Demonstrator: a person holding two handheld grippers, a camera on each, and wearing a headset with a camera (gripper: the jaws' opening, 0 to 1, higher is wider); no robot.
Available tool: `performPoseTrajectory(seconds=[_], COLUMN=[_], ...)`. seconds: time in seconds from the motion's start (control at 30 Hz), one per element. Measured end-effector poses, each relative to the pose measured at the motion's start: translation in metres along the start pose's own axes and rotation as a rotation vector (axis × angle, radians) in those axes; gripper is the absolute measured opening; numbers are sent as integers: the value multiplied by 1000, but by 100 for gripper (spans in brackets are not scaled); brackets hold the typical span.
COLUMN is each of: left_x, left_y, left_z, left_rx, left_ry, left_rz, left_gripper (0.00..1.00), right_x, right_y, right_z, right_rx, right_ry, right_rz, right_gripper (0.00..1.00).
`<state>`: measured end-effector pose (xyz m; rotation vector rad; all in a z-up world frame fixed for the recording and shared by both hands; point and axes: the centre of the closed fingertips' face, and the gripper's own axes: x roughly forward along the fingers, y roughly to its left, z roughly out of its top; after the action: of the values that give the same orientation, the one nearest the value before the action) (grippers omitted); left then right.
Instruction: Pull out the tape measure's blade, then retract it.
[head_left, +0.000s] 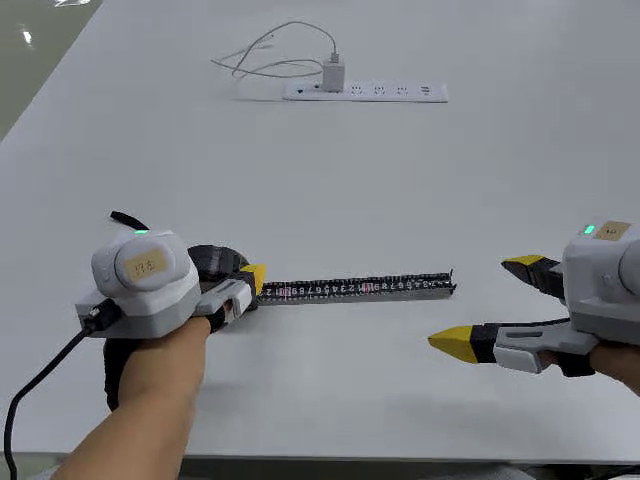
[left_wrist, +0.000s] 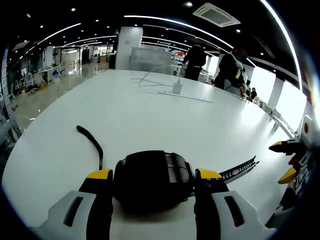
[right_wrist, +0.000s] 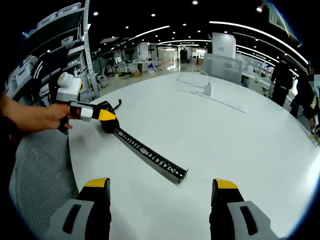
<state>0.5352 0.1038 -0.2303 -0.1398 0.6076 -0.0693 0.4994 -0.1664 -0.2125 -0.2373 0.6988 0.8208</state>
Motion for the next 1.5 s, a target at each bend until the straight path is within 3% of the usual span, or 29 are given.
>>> performPoseTrajectory(seconds=[0.1,0.27,0.63,0.93,1.2,1.5], left_x=[0,0,0,2,2,2], left_y=[0,0,0,1,1,2], left_z=[0,0,0,0,0,-1], left_rx=[0,0,0,0,-1,-3], left_ry=[2,4,5,3,5,8], left_rz=[-2,-2,1,2,4,7], left_gripper=[62,62,62,62,62,62], right_x=[5,11,27,34,40,47], right_y=[-6,-14,-26,-29,-22,-26], right_z=[-5,-9,-13,-18,-13,-11], right_rx=[-17,-61,-236,-326,-412,-466], right_ry=[26,54,110,132,108,131], right_rz=[15,44,135,199,295,346], right_gripper=[78,63,42,35,27,19])
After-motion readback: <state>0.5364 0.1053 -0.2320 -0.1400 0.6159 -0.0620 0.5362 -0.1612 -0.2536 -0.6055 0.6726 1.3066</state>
